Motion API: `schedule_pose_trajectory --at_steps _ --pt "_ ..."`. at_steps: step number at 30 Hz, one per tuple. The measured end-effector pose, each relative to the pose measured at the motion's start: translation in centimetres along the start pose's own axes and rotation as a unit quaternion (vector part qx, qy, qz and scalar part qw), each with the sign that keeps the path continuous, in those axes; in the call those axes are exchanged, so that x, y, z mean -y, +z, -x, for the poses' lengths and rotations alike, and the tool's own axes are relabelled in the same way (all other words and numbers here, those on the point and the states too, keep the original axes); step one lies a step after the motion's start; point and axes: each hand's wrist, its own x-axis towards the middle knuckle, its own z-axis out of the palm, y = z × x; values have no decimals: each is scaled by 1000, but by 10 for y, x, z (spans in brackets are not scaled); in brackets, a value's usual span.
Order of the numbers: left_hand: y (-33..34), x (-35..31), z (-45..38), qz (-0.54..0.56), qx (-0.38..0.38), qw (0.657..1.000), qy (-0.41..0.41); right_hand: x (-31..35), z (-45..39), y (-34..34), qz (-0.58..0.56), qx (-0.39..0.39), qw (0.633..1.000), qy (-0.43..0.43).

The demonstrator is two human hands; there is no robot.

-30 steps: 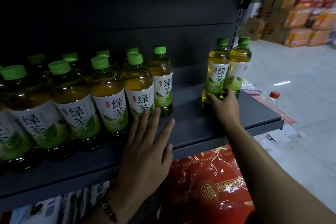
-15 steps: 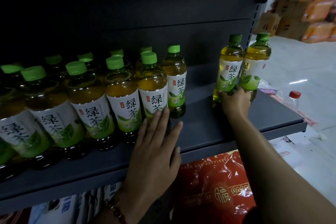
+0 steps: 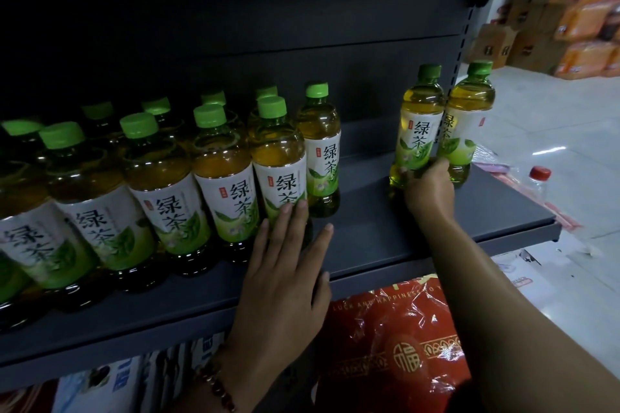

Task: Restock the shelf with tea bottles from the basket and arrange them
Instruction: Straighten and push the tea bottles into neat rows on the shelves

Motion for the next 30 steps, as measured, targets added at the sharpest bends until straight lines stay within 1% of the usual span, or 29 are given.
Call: schedule_pose_trajectory --at_steps 3,6,11,20,30 --pt "0 0 2 -12 2 1000 -4 -1 0 -3 26 14 999 -36" --pt "0 1 3 -26 12 999 -13 -1 0 -6 61 29 997 -47" --pt "-1 4 6 -35 14 999 -22 -3 3 -15 78 57 993 -68" --pt "0 4 7 -34 26 999 -33 -3 21 -37 62 140 982 -108" --pt "2 4 8 -26 30 998 -45 4 59 -39 66 231 953 -184"
